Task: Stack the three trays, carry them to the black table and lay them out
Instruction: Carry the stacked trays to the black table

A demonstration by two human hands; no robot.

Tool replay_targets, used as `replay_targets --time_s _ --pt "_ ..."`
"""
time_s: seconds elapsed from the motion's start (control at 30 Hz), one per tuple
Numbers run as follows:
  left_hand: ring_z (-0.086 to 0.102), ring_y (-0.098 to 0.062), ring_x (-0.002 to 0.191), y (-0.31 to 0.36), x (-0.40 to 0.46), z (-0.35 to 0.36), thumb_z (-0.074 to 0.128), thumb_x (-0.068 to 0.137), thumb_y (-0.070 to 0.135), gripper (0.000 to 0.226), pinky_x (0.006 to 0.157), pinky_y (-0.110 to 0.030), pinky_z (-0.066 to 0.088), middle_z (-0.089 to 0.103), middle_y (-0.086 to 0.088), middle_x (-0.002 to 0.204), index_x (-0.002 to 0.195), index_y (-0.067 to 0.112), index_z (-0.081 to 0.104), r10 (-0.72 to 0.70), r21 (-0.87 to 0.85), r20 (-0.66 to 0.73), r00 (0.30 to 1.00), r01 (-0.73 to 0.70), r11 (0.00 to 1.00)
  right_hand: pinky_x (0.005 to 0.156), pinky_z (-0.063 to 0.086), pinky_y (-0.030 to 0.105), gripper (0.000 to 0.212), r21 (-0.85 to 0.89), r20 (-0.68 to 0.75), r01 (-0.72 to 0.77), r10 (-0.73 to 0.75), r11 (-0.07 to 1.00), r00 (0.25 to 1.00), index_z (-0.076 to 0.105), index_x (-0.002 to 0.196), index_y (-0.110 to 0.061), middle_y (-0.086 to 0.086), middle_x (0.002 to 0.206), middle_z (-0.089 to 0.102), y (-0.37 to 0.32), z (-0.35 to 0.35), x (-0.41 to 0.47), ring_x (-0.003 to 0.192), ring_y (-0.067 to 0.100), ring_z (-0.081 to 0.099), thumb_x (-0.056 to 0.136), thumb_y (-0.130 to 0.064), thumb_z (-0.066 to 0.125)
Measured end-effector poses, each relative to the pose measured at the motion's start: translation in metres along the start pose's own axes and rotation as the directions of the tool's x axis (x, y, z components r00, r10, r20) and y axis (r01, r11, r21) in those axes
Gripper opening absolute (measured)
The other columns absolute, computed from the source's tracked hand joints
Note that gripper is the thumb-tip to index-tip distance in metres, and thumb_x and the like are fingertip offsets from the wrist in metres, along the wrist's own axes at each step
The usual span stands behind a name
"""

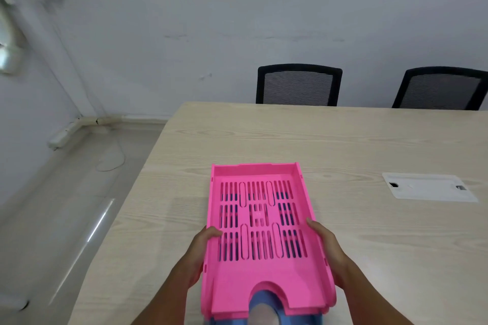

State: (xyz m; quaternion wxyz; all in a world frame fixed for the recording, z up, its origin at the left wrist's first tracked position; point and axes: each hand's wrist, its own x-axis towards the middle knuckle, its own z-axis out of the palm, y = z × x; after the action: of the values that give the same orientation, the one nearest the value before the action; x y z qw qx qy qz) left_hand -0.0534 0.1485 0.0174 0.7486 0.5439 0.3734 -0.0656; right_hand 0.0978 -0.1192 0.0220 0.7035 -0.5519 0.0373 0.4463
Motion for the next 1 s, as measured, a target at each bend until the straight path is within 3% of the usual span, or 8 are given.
replay_targets --time_s 0.1,0.33,0.5,0.67,1.0 --pt "0.07 -0.032 0.079 -0.006 -0.017 -0.012 0.058 0.077 0.032 0.043 0.098 -0.057 0.047 0.076 -0.018 0.091 0.114 0.01 0.065 0.012 -0.032 -0.038 0.999 -0.014 0.999 0.078 0.059 0.044 0.057 -0.041 0.045 -0.011 0.013 0.999 0.999 0.066 0.124 0.002 0.023 0.1 0.073 0.0 0.014 0.002 0.079 0.035 0.072 0.089 -0.043 0.055" --pt "0.069 -0.031 0.075 -0.022 -0.077 -0.053 0.058 0.08 0.031 0.043 0.095 -0.055 0.049 0.075 -0.015 0.085 0.117 0.009 0.063 0.056 -0.13 -0.229 0.972 -0.087 0.988 0.07 0.062 0.042 0.058 -0.148 0.238 -0.056 0.091 0.987 0.967 0.059 0.128 0.006 0.021 0.094 0.073 0.002 0.074 0.017 0.073 0.034 0.072 0.091 -0.038 0.054" --pt "0.071 -0.032 0.078 -0.048 -0.133 -0.094 0.054 0.085 0.03 0.037 0.098 -0.061 0.048 0.076 -0.015 0.086 0.114 0.01 0.065 0.086 -0.198 -0.385 0.919 -0.173 0.965 0.073 0.062 0.042 0.063 -0.26 0.396 -0.125 0.224 0.957 0.891 0.054 0.131 0.011 0.024 0.097 0.071 0.019 0.14 0.032 0.076 0.035 0.071 0.091 -0.037 0.054" --pt "0.071 -0.029 0.069 -0.079 -0.192 -0.142 0.045 0.092 0.02 0.034 0.087 -0.05 0.054 0.077 -0.014 0.08 0.116 0.003 0.063 0.068 -0.283 -0.538 0.84 -0.257 0.924 0.066 0.061 0.038 0.057 -0.393 0.518 -0.116 0.324 0.912 0.791 0.062 0.122 0.006 0.021 0.093 0.073 0.051 0.227 0.033 0.073 0.031 0.072 0.088 -0.039 0.051" --pt "0.07 -0.032 0.076 -0.134 -0.291 -0.291 0.047 0.09 0.029 0.039 0.097 -0.061 0.049 0.076 -0.018 0.088 0.114 0.007 0.067 -0.017 -0.371 -0.7 0.714 -0.343 0.863 0.069 0.059 0.039 0.057 -0.57 0.583 -0.071 0.464 0.819 0.667 0.063 0.122 0.005 0.022 0.093 0.072 0.152 0.417 0.036 0.076 0.034 0.071 0.093 -0.042 0.049"
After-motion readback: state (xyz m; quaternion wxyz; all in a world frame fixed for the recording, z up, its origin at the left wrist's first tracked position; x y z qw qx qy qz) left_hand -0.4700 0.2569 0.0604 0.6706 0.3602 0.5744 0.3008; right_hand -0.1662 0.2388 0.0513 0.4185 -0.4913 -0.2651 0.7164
